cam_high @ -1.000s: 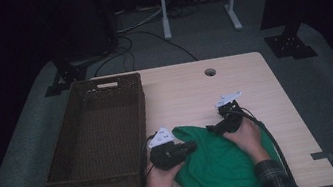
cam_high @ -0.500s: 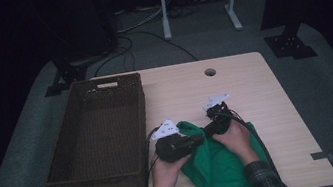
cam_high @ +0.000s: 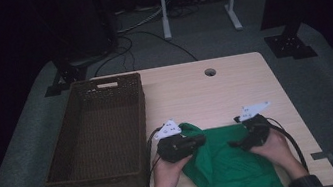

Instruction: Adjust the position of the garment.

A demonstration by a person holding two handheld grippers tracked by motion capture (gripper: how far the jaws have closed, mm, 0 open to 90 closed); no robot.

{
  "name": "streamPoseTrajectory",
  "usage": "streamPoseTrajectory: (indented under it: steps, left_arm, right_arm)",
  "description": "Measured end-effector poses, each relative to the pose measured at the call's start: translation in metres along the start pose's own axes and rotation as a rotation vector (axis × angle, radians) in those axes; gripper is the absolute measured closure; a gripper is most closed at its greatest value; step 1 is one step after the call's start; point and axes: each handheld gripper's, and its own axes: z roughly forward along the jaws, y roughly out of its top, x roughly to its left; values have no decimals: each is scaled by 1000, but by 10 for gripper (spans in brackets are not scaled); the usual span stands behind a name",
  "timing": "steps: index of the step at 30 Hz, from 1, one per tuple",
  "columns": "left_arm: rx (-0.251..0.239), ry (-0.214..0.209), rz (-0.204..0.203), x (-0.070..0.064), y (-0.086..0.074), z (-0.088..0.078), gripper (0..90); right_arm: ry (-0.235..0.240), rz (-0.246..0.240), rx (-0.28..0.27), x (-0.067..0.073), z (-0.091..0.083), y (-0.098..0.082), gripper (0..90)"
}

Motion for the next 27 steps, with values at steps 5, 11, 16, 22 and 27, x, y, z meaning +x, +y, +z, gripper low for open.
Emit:
streamPoseTrajectory:
  steps: [5,11,16,22,27]
  left_arm:
    - [2,6,3,1,0,-2,839]
    - [2,10,5,0,-1,-3,839]
    - [-2,14,5,1,0,-7,839]
    - [-6,24,20,-1,3,-10,839]
    - [-7,24,19,-1,4,-12,839]
  right_arm:
    - [52,-45,14,18,-14,-30,0]
    - [73,-83,40,25,-6,-41,0]
    - [55,-85,29,28,-1,-40,0]
    - [45,-79,28,41,9,-31,0]
    - [57,-87,30,51,22,-18,0]
